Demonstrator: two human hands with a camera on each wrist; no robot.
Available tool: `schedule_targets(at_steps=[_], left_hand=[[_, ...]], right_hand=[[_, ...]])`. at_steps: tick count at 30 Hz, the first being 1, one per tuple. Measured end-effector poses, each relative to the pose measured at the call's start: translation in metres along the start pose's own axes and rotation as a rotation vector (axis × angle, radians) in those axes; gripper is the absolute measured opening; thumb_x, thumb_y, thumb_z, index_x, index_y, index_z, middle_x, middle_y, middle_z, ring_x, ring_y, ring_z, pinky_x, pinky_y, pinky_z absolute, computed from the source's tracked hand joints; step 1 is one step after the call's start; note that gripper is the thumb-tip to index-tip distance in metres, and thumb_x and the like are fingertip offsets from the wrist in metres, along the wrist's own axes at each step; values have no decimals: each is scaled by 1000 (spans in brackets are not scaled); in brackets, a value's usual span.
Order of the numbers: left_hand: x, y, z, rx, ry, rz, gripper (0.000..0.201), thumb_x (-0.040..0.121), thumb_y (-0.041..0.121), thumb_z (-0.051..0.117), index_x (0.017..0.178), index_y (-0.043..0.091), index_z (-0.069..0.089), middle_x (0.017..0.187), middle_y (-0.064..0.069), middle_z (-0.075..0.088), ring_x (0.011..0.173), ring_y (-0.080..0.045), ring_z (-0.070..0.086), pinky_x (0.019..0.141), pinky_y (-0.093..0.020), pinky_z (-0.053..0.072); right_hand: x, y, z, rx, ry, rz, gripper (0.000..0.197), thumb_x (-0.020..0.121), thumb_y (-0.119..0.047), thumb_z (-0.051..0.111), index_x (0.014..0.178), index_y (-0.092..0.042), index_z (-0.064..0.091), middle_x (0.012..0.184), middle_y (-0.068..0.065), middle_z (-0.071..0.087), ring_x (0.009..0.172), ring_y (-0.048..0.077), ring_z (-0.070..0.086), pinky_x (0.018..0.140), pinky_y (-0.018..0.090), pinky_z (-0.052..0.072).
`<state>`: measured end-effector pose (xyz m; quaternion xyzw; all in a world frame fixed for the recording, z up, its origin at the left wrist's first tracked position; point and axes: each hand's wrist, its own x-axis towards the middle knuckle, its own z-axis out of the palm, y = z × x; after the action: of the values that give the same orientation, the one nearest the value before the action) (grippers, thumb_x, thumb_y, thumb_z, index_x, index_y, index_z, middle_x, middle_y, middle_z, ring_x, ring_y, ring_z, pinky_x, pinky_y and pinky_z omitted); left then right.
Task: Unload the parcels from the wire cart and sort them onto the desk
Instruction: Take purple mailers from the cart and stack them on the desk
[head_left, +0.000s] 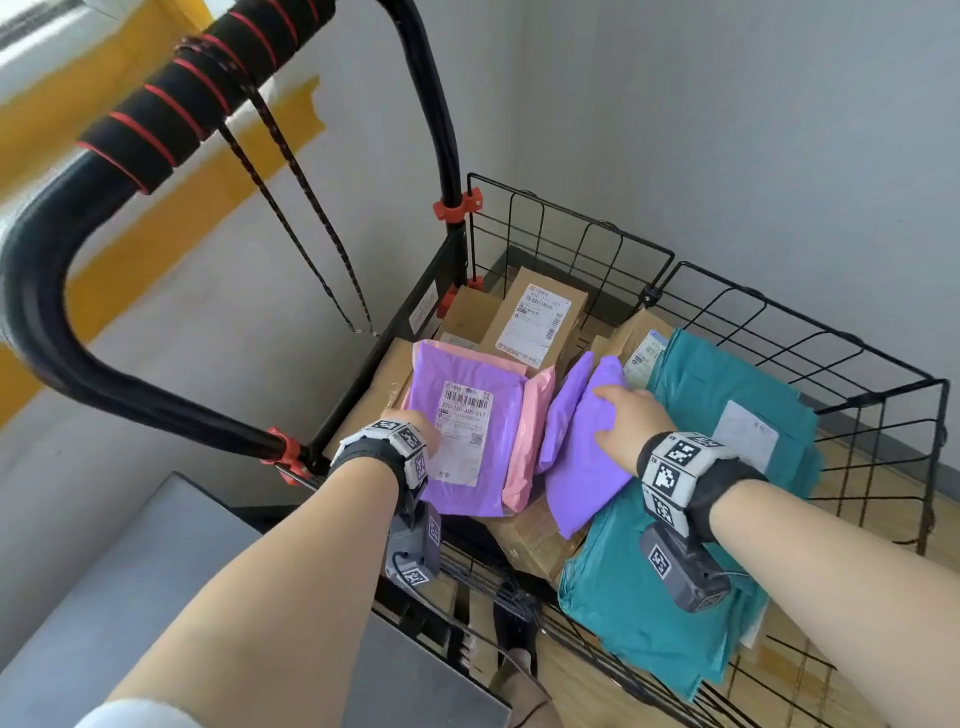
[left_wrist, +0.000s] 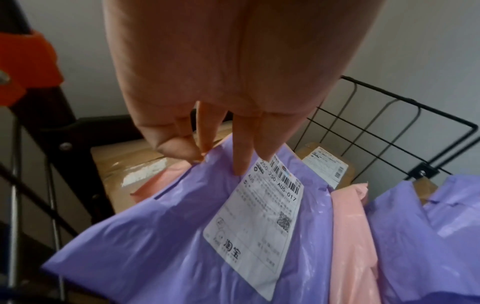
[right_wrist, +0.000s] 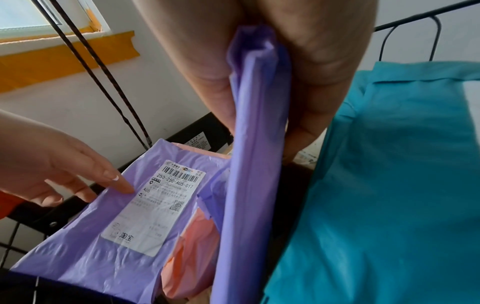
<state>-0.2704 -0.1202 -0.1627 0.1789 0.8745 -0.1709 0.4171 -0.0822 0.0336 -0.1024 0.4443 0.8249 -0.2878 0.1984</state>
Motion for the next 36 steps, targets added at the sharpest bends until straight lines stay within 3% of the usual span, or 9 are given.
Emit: schedule_targets(at_steps=[3,10,14,18,22,27,29,31,36], left_hand=[[-7,-2,-4,23,8,50,41,97,25,37,129,4,53,127,-13,57,116,-29,56,92,-32,46],[-44,1,-16,21,126,108,33,97,20,42,123,5,55,121,-11,60,112,-30,58,97,-38,47],[-74,3,-29,-95,250,164,32,98,19,38,118,1,56,118,-15,59,101,-30,58,78,-32,45],[-113,10,-35,-202,392,255,18,96,17,37,90,6,51,110,-16,59,87,-30,55,71,-32,42],[-171,19,-35,-328,581,295,28,93,6,39,65,5,40,103,-19,58,85,-32,54,70,-31,41],[-236,5,-13,-463,786,251,26,87,0,41,65,8,53,92,-8,50,89,-26,55,77,-28,46],[-265,-7,3,-490,862,213,25,89,3,43,87,4,68,113,-7,51,109,-24,52,94,-29,44],[-294,-21,21,-505,935,148,31,92,6,43,113,-1,64,133,-9,44,125,-23,45,103,-27,38],[-362,-71,65,-658,1014,-20,40,87,11,59,126,1,57,137,-6,41,121,-20,50,103,-25,39]], right_hand=[[-1,-2,0,-16,9,4,60,91,-12,50,147,-18,27,138,16,37,123,31,46,102,32,38],[-13,-6,-10,-23,23,-17,62,90,-10,50,147,-15,27,141,14,39,125,30,45,101,31,37],[-26,-4,-24,-28,58,-71,63,89,-9,49,147,-17,26,136,18,40,121,32,48,97,32,40],[-48,7,-43,-11,118,-147,58,89,-7,48,144,-17,32,135,18,40,122,32,47,99,32,39],[-78,21,-63,45,185,-257,55,88,-6,51,141,-12,37,135,20,41,121,34,48,98,35,40],[-125,30,-83,118,259,-425,56,88,-10,55,141,-12,38,135,21,41,120,36,47,98,37,40],[-142,27,-87,144,261,-499,59,87,-12,55,143,-14,35,136,20,41,123,34,45,99,35,38],[-160,19,-85,145,260,-573,60,87,-13,55,144,-16,35,136,19,42,125,34,43,99,34,37],[-215,-14,-63,155,180,-764,58,87,-10,54,142,-14,38,134,20,45,118,33,49,92,32,39]])
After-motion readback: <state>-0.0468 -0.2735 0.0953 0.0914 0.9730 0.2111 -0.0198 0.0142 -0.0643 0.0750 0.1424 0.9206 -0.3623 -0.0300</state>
